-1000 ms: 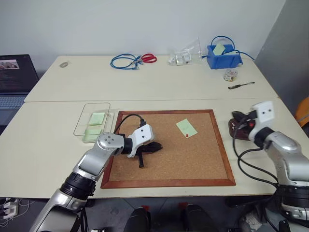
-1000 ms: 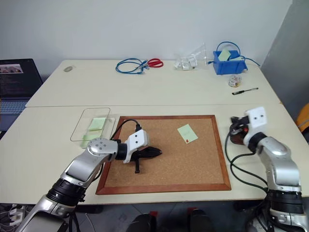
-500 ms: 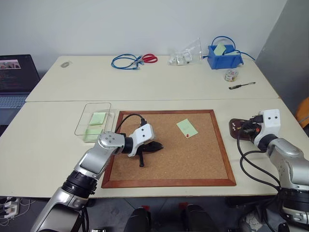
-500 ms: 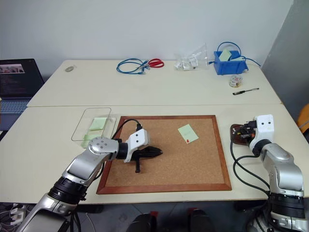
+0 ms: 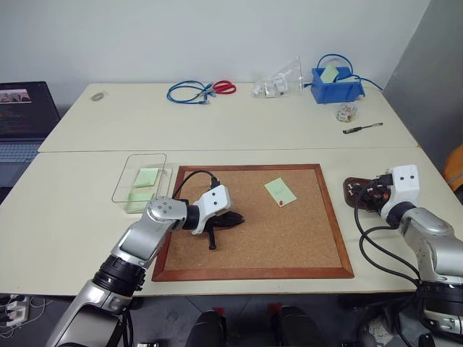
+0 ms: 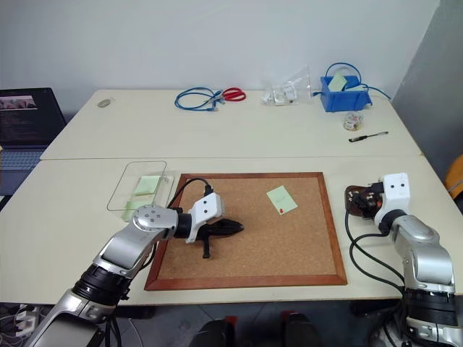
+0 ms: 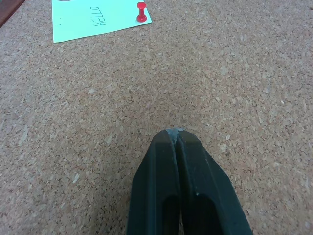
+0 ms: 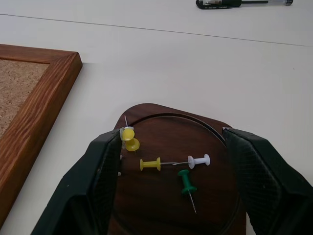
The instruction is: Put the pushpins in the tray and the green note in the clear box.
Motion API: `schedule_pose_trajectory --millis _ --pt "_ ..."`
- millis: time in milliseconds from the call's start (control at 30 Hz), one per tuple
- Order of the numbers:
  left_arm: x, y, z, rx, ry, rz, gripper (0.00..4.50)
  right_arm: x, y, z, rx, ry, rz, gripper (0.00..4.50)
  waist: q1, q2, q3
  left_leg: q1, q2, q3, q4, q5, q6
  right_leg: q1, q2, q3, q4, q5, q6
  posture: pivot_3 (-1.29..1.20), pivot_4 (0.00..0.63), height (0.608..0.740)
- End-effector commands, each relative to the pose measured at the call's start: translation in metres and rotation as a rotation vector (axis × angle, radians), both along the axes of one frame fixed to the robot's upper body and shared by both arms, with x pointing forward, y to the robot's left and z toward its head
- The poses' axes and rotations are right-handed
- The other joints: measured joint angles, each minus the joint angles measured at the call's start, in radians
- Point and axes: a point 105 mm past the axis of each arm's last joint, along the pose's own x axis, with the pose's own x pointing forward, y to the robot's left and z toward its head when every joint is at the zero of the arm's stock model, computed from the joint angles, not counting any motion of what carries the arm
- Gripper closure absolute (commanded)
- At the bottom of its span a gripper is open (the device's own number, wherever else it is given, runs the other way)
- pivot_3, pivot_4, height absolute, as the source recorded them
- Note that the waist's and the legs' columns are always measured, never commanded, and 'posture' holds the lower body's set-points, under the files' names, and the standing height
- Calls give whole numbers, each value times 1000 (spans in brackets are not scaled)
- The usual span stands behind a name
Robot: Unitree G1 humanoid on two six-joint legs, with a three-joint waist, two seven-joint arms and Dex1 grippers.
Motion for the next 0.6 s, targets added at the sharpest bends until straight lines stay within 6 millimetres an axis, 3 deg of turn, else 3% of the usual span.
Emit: schedule_pose_trajectory --millis 33,333,600 --pt "-11 14 -36 96 118 41 4500 -5 -9 7 -26 -30 -28 1079 0 0 0 0 0 0 0 0 0 0 0 0 0 0 0 0 150 740" --pt "-9 13 -35 97 113 35 4500 -10 -9 0 -19 -12 -38 1079 -1 0 0 0 0 0 0 0 0 0 0 0 0 0 0 0 150 740" --pt "-8 13 -34 101 110 32 4500 -8 1 18 2 -98 22 1079 -1 0 0 0 0 0 0 0 0 0 0 0 0 0 0 0 150 740"
